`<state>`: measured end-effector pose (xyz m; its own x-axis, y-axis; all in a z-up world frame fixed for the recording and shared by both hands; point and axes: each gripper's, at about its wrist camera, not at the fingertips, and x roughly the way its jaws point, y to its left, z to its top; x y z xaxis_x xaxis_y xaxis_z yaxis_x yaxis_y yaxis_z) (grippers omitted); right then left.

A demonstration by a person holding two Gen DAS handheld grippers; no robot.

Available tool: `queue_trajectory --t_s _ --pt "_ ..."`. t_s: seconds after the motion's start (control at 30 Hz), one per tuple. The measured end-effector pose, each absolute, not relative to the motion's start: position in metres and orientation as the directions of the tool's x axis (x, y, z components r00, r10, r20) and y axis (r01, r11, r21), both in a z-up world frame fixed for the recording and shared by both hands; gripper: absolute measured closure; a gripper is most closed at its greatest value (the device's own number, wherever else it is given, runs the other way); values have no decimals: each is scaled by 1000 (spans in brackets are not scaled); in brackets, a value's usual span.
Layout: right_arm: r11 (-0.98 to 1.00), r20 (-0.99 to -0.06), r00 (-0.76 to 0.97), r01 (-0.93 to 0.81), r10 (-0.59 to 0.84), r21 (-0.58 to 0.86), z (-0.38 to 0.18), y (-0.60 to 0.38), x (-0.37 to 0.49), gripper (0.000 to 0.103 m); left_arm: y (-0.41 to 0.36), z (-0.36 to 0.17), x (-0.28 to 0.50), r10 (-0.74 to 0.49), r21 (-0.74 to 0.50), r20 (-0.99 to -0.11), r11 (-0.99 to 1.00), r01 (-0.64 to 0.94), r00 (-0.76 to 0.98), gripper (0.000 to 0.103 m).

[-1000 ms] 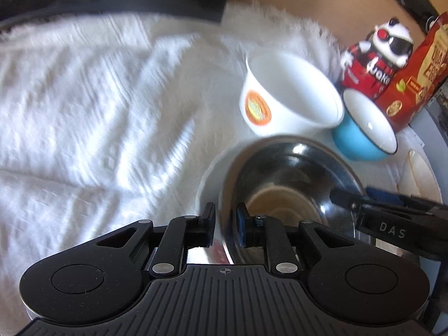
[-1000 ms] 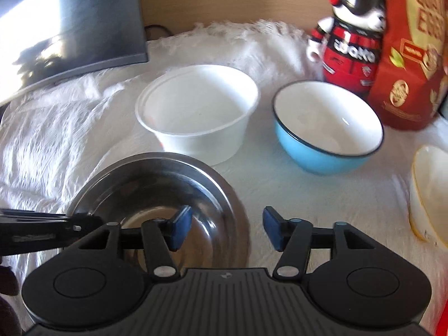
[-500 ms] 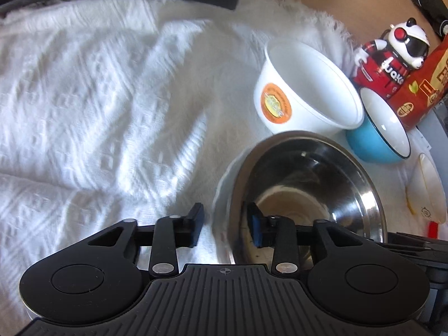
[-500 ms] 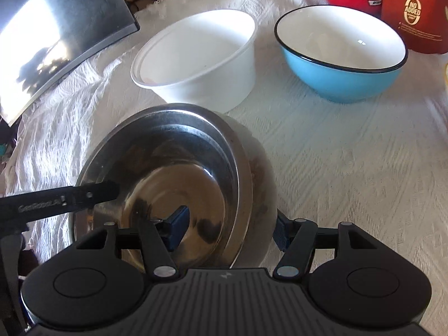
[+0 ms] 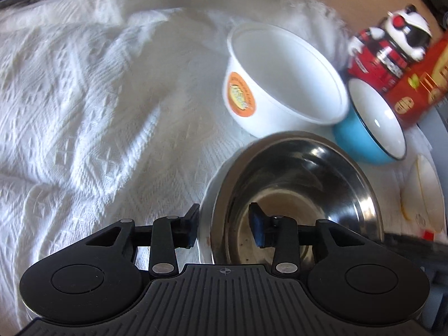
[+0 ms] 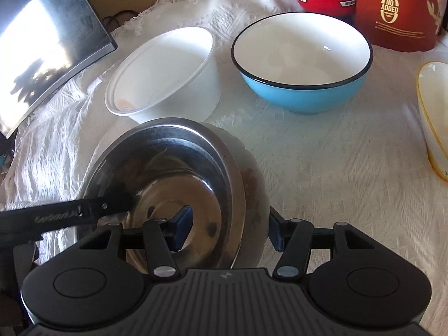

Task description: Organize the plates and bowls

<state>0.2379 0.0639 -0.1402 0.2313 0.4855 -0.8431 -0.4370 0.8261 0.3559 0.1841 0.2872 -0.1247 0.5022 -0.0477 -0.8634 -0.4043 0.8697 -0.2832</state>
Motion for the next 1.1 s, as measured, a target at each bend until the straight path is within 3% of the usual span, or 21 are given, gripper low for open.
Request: queue_trajectory --t_s 0.17,0.33,0.4,0.5,0.67,0.83,0.93,1.0,1.1 --pt "802 -843 222 -494 489 336 -140 67 236 46 296 -118 176 -41 -328 -850 822 -466 525 67" --pt "797 -799 328 -533 503 283 -107 32 244 46 283 -75 164 84 -280 -811 814 -509 580 67" --pt "789 -749 400 -556 529 261 -81 7 248 39 267 -54 165 94 -295 -773 823 -486 628 67" --pt "804 -660 532 -562 530 194 -51 -41 252 22 235 -38 182 23 -363 -717 841 -401 696 67" --pt "880 -675 616 -464 405 105 -50 -110 287 21 160 -52 225 -229 -499 -698 835 -232 678 72" --pt "923 -723 629 -384 285 31 -69 -156 321 21 104 -72 253 -295 -510 -716 840 -186 632 72" --pt "927 -737 610 -371 290 58 -77 -174 336 18 88 -76 261 -297 -500 -730 846 -185 615 72" --pt "924 -746 594 -374 301 76 -80 -178 341 10 80 -78 266 -292 -495 -735 848 -189 612 72" --pt "901 -748 568 -423 343 92 -84 -176 348 9 76 -80 269 -279 -482 -746 853 -200 605 72"
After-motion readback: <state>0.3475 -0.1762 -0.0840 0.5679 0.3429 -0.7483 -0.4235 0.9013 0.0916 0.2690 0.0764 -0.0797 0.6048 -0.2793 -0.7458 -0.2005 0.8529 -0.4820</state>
